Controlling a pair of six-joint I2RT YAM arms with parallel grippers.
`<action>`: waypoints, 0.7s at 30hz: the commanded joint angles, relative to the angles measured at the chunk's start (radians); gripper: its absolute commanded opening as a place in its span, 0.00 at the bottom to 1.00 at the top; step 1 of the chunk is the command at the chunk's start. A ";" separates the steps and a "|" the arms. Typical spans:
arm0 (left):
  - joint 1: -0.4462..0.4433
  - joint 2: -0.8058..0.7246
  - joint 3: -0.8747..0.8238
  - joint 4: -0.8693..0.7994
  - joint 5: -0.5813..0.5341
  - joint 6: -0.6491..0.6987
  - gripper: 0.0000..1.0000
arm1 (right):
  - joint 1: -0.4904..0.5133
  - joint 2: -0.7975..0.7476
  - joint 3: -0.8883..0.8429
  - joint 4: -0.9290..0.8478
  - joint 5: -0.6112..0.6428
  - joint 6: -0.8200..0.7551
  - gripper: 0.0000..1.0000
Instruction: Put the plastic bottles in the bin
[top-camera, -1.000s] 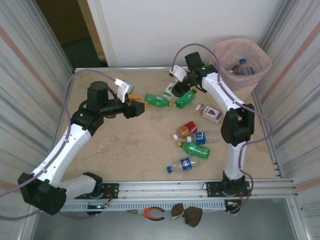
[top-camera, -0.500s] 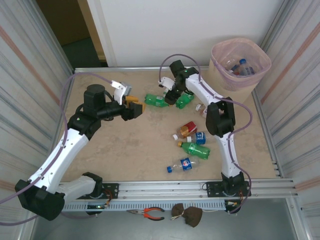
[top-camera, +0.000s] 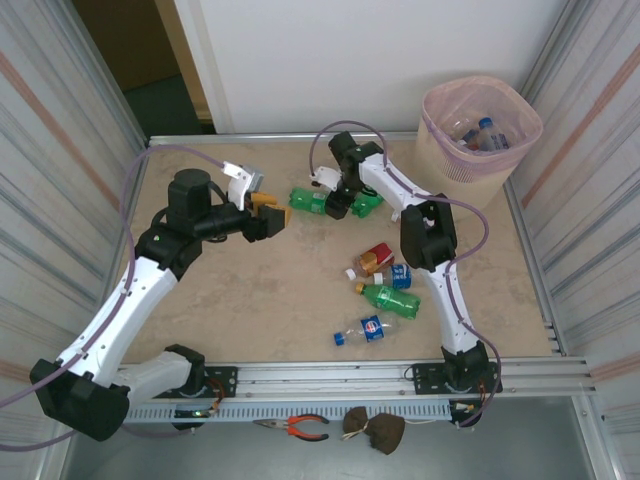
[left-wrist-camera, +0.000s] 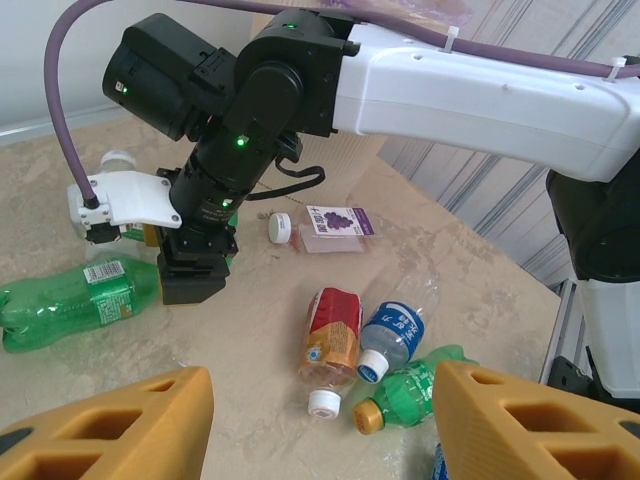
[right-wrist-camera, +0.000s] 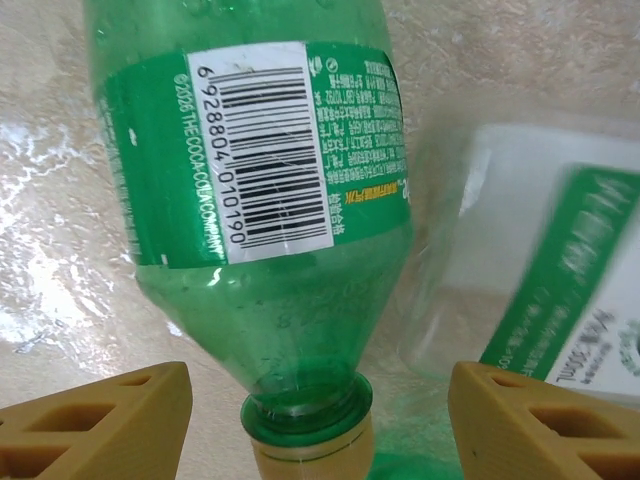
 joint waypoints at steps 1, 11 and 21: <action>0.007 0.008 0.019 -0.009 0.002 -0.008 0.60 | 0.003 0.038 0.032 -0.044 -0.004 -0.028 0.67; 0.007 0.015 0.017 0.003 0.005 -0.017 0.60 | 0.005 0.069 0.030 -0.056 -0.021 -0.029 0.61; 0.007 0.005 0.007 0.010 -0.002 -0.024 0.60 | 0.005 0.054 0.029 -0.066 -0.023 -0.026 0.48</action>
